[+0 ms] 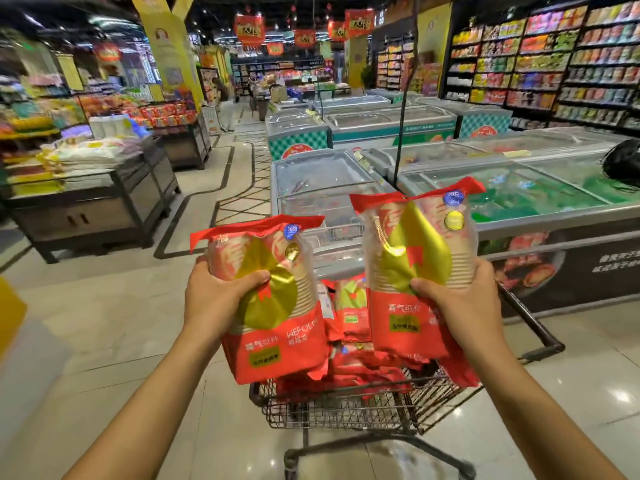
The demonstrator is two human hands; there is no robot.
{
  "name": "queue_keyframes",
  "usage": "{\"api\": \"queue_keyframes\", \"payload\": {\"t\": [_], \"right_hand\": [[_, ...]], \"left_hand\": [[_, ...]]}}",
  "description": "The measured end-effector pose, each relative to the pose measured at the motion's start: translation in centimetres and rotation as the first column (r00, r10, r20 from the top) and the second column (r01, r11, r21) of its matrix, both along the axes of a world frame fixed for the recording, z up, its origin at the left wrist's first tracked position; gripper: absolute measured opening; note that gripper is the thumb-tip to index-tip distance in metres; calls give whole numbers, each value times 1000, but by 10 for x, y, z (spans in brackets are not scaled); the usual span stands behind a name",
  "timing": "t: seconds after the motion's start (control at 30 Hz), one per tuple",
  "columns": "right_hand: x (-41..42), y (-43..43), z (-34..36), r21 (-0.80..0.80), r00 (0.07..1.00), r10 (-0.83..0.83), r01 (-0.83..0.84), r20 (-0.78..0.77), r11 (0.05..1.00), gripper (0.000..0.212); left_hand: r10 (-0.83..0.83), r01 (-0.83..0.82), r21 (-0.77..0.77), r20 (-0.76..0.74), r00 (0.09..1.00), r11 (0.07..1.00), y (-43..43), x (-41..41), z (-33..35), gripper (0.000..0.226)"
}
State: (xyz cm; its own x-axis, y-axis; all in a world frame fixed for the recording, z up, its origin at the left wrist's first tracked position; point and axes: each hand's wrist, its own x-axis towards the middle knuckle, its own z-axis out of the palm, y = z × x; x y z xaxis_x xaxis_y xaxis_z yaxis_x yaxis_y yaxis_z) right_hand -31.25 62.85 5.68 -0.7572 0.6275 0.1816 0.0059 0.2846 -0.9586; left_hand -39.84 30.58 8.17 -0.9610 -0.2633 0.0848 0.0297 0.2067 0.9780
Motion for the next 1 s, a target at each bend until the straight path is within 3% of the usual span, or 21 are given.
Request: {"api": "queue_keyframes", "payload": {"t": [0.23, 0.5, 0.8, 0.93, 1.0], "right_hand": [[-74, 16, -42, -64, 994, 45, -38, 100, 997, 74], [-185, 29, -92, -105, 970, 124, -104, 208, 989, 63], [-308, 45, -177, -108, 876, 60, -9, 478, 994, 69], [-337, 49, -208, -108, 826, 32, 34, 563, 994, 66], [-350, 52, -220, -108, 801, 29, 45, 598, 993, 65]], "left_hand": [[-6, 7, -15, 78, 997, 1000, 16, -73, -48, 102], [-80, 63, 109, 162, 984, 992, 38, -198, -118, 63], [-156, 128, 94, 410, 899, 987, 61, -335, -219, 64], [-168, 151, 76, 531, 831, 986, 64, -385, -296, 91], [-150, 148, 51, 572, 806, 988, 76, -390, -294, 81]]}}
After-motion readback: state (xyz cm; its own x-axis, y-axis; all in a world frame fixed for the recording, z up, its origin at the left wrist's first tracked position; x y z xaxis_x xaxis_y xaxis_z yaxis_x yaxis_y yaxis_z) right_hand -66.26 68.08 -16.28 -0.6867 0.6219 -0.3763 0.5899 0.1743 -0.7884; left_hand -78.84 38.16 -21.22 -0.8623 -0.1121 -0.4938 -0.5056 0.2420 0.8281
